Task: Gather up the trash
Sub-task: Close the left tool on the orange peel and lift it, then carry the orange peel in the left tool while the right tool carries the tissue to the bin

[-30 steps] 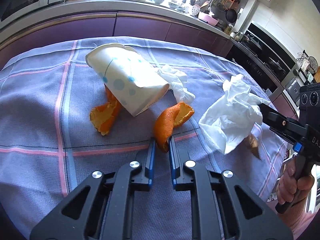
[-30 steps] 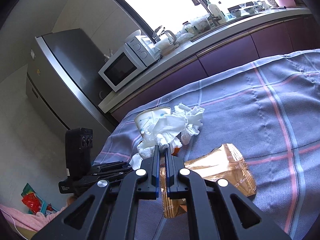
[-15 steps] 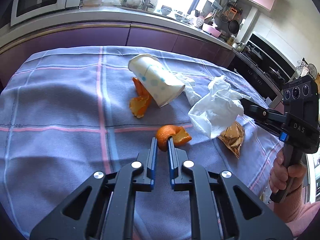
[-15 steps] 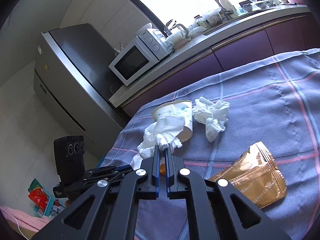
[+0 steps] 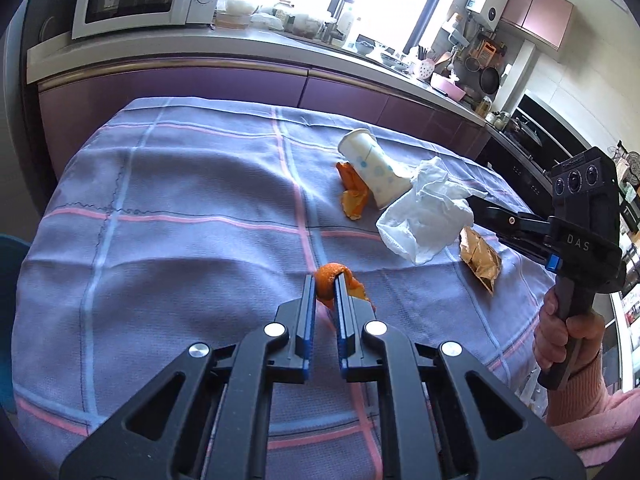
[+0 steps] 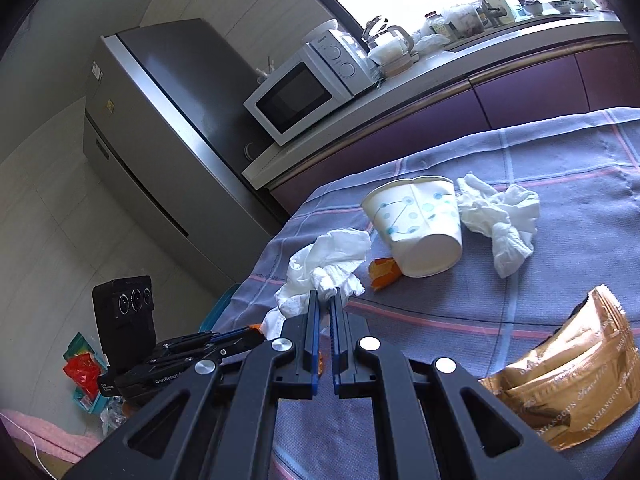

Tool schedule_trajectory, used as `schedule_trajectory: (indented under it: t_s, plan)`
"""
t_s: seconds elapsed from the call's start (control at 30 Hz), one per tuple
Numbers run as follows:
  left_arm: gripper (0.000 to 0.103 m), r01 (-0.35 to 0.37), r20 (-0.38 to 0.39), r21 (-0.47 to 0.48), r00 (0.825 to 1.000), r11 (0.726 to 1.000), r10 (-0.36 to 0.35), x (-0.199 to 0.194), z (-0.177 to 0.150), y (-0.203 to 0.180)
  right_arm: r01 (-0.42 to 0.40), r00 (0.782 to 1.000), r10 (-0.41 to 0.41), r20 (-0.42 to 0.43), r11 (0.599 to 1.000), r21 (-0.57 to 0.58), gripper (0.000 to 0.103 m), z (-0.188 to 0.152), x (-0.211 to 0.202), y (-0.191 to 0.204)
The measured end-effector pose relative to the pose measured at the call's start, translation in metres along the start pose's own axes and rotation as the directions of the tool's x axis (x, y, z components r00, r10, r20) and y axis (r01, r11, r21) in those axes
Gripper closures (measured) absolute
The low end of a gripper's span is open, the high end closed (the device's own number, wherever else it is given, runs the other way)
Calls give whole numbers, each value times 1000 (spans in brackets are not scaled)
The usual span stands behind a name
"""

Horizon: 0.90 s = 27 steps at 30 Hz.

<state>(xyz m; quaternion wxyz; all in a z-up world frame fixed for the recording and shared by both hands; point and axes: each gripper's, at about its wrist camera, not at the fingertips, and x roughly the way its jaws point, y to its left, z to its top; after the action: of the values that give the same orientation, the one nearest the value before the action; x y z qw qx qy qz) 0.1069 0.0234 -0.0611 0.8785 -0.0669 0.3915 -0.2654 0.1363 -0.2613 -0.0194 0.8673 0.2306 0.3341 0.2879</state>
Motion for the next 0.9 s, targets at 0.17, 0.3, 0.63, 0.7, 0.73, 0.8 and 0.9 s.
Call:
schedule_trajectory:
  t_s: [0.17,0.3,0.63,0.7,0.73,0.8,0.9]
  plan:
    - [93,-30,30,-28,999,999,31,-23,-7,21,-29,999,28,-26,999,-23,99,2,16,14]
    - [93,-56,60,-50,996,997,59,-43,-10,38,-52,998,50,-49,998,-47,99,4,29,27]
    - [93,-145,133,-127,978,981,162,-102,-17,83,-121,988,108,-114,986,-117,99,12,71,65]
    - [93,-165,147,-147,971,975,186,-113,-17,92,-136,984,119,-131,982,-133,99,13,80,75]
    - [93,-175,154,-158,968,972,199,-119,-17,97,-144,982,124,-139,980,-140,99,14,85,80]
    - [93,-193,165,-182,961,964,223,-131,-20,108,-161,978,137,-156,975,-153,99,14,95,90]
    - [94,-217,181,-219,949,951,258,-148,-24,124,-183,972,151,-182,967,-174,99,16,112,106]
